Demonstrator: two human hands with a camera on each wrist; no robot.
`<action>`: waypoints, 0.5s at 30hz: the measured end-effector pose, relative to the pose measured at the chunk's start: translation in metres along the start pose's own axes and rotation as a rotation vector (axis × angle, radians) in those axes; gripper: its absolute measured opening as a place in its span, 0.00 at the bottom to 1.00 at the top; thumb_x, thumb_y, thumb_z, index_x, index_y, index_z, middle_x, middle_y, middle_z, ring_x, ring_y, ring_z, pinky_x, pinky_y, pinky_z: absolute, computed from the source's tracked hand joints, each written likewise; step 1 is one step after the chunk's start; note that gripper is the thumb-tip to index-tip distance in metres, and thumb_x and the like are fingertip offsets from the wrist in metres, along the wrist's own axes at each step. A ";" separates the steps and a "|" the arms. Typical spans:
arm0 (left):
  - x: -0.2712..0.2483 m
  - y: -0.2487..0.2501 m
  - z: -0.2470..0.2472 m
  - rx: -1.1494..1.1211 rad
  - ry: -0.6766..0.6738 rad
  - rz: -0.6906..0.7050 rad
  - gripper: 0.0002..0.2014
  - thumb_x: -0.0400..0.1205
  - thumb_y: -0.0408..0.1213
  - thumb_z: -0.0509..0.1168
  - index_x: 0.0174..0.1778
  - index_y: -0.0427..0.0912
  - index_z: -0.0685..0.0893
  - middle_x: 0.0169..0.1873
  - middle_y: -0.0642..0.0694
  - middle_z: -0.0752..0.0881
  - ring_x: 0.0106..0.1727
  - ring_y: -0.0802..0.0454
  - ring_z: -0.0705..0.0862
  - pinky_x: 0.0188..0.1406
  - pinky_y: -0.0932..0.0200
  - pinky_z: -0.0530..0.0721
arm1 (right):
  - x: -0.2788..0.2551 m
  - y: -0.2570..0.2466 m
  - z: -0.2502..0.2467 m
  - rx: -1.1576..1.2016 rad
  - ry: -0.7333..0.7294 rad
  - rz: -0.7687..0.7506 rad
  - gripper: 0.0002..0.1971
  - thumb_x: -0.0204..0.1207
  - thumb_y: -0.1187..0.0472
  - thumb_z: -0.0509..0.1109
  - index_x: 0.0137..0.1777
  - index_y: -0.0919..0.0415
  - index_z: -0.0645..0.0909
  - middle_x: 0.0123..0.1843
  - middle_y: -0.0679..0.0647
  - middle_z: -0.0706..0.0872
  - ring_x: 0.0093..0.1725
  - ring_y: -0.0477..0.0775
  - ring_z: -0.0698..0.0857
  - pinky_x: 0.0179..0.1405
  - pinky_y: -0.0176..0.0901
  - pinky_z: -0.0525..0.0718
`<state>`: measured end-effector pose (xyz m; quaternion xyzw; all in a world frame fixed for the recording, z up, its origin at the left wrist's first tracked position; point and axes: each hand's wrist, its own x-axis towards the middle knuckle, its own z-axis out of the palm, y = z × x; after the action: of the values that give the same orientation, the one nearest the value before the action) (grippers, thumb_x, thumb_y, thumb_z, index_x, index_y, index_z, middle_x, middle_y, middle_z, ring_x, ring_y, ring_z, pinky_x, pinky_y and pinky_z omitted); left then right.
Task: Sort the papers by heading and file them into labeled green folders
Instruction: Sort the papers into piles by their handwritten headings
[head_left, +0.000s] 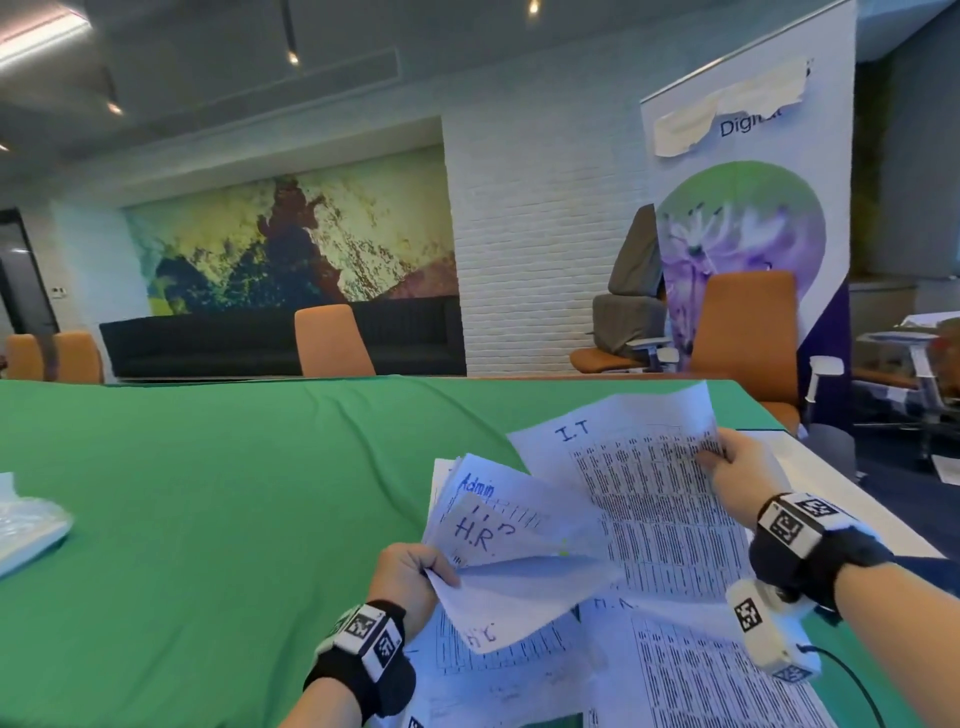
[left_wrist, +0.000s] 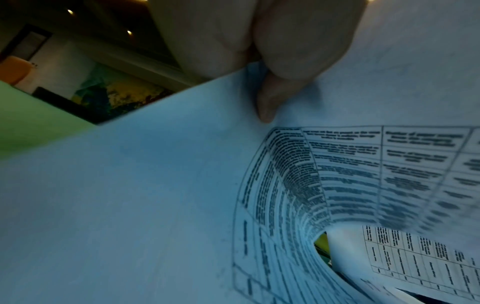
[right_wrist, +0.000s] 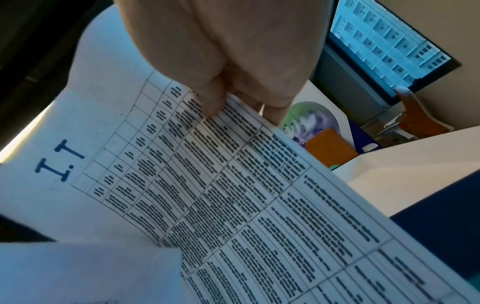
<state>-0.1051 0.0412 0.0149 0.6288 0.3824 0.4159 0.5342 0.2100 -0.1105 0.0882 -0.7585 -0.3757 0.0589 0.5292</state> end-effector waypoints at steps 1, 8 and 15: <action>0.001 -0.002 0.000 0.005 -0.006 0.005 0.17 0.58 0.10 0.58 0.15 0.33 0.84 0.32 0.31 0.87 0.42 0.32 0.86 0.43 0.45 0.89 | 0.001 0.002 -0.001 -0.003 0.013 0.014 0.08 0.83 0.68 0.60 0.53 0.59 0.81 0.31 0.54 0.79 0.26 0.53 0.72 0.26 0.39 0.67; -0.002 0.004 0.001 -0.125 0.014 0.034 0.11 0.56 0.20 0.58 0.08 0.33 0.76 0.23 0.40 0.86 0.40 0.44 0.85 0.36 0.61 0.83 | 0.005 0.000 -0.006 -0.010 0.046 -0.013 0.10 0.82 0.69 0.61 0.56 0.61 0.82 0.36 0.52 0.82 0.30 0.49 0.74 0.28 0.39 0.68; 0.013 0.006 -0.015 -0.385 0.011 -0.074 0.11 0.50 0.16 0.55 0.08 0.33 0.74 0.25 0.34 0.84 0.33 0.35 0.80 0.38 0.42 0.82 | -0.002 -0.050 0.000 0.066 -0.073 -0.205 0.10 0.81 0.71 0.62 0.54 0.59 0.83 0.45 0.54 0.86 0.46 0.54 0.83 0.48 0.43 0.75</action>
<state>-0.1143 0.0574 0.0236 0.4983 0.3216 0.4646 0.6575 0.1834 -0.1044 0.1297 -0.6955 -0.4684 0.0443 0.5431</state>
